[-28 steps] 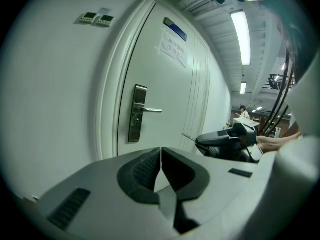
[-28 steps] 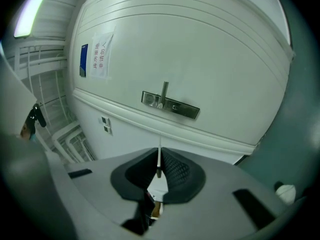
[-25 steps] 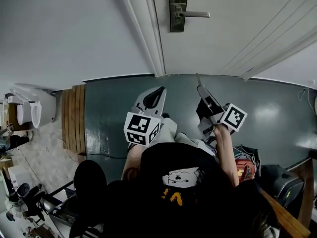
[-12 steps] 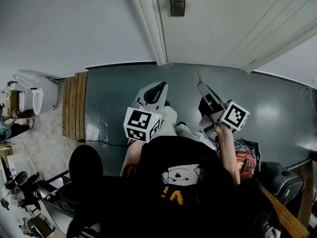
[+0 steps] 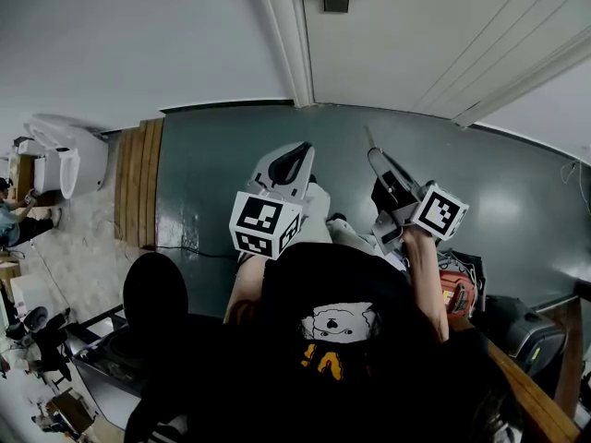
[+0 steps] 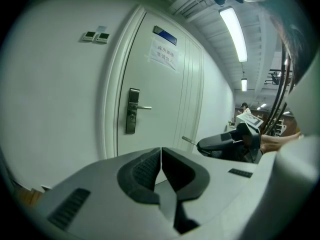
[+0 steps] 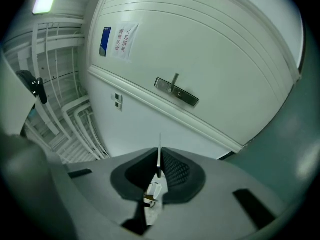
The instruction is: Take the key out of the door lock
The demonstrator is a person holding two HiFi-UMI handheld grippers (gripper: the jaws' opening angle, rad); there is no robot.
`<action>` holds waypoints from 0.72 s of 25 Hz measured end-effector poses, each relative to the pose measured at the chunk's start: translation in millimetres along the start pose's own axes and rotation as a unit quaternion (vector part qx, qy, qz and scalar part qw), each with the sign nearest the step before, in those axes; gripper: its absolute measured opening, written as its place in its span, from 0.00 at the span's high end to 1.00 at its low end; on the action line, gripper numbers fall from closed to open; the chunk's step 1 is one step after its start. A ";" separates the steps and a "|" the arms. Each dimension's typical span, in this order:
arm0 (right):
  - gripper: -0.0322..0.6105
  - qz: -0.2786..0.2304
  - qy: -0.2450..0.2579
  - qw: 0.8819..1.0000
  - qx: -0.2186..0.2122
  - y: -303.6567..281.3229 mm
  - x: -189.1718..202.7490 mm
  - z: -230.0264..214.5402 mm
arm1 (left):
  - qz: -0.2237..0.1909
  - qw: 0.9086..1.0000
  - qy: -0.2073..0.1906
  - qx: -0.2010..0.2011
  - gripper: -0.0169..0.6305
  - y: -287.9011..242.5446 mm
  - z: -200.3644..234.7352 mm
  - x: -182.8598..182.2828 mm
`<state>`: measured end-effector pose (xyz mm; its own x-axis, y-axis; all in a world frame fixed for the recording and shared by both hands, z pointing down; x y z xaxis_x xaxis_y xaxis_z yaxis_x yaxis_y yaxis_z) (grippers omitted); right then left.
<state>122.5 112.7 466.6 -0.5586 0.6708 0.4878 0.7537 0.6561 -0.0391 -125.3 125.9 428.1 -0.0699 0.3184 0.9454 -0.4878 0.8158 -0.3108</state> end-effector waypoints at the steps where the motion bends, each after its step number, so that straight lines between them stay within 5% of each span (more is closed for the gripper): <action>1: 0.92 0.001 0.001 1.000 0.000 2.0 1.6 0.4 | 0.000 1.000 -0.001 0.000 0.96 1.1 -1.8 1.0; 18: 0.92 0.004 0.016 1.000 -0.002 17.1 7.5 2.3 | -0.005 1.000 -0.009 0.013 0.96 6.7 -21.3 5.1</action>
<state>130.4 129.7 467.6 -0.5414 0.6646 0.5150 0.7598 0.6490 -0.0388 -110.4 143.3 428.7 -0.0809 0.3021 0.9498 -0.5101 0.8061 -0.2999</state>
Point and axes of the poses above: the fingertips, and each gripper's own axes: y backward along the fingers, z to its left, x out of its underside, the point moved 10 cm from there along y, backward along the fingers, and after that the axes turned 4 degrees about -x, right-handed, at the moved point
